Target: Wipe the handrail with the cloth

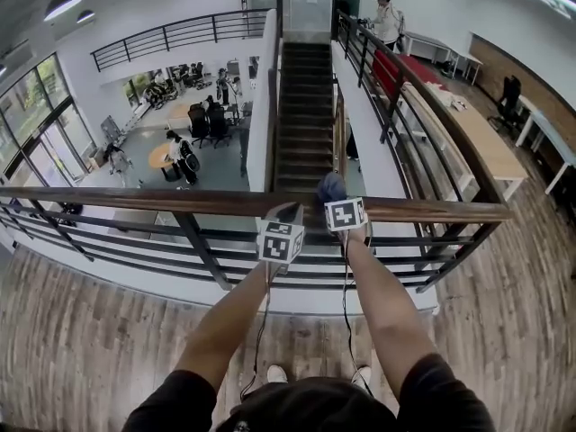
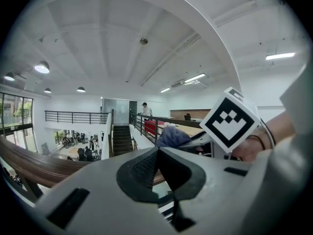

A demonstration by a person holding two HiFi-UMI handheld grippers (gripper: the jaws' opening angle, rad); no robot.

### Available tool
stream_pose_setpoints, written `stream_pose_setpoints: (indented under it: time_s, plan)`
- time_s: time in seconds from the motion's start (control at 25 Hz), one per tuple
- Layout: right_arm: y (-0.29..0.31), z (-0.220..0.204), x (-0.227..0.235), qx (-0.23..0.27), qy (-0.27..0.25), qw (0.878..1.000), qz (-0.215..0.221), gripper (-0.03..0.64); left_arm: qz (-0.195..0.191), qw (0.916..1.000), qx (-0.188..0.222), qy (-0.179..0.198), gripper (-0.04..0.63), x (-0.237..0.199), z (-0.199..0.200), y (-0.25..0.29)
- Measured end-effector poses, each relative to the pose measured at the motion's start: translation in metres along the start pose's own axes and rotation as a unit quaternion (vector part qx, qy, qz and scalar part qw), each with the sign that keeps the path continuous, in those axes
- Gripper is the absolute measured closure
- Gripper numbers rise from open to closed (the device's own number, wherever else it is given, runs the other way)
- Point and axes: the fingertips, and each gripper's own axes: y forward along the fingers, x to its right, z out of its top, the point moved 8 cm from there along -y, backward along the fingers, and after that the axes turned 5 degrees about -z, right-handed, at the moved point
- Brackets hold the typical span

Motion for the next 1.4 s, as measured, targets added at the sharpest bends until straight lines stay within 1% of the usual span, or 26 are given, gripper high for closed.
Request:
stream_pose_setpoints:
  time_s: [0.16, 0.36, 0.6, 0.72, 0.96, 1.16, 1.4]
  plan:
    - [-0.004, -0.015, 0.049, 0.004, 0.009, 1.0, -0.007, 0.548, -0.01, 0.9999, -0.001, -0.01, 0.592, 0.034, 0.007, 0.026]
    - [-0.002, -0.039, 0.109, 0.011, 0.057, 0.998, -0.01, 0.548, -0.029, 0.9994, 0.002, -0.019, 0.592, 0.073, 0.011, 0.052]
    - [-0.01, -0.065, 0.169, 0.024, 0.084, 0.996, 0.0, 0.543, -0.038, 0.9988, 0.002, -0.029, 0.592, 0.115, 0.014, 0.078]
    - [-0.015, -0.077, 0.201, 0.026, 0.083, 0.996, -0.003, 0.543, -0.042, 0.9986, 0.001, -0.032, 0.592, 0.135, 0.016, 0.092]
    - [-0.027, -0.103, 0.261, 0.028, 0.089, 0.995, -0.027, 0.54, -0.05, 0.9976, 0.002, -0.048, 0.592, 0.174, 0.024, 0.114]
    - [-0.034, -0.116, 0.309, 0.033, 0.093, 0.994, -0.039, 0.534, -0.057, 0.997, -0.006, -0.052, 0.592, 0.207, 0.027, 0.138]
    - [-0.038, -0.138, 0.373, 0.033, 0.094, 0.993, -0.057, 0.535, -0.066, 0.9961, -0.022, -0.054, 0.592, 0.249, 0.021, 0.172]
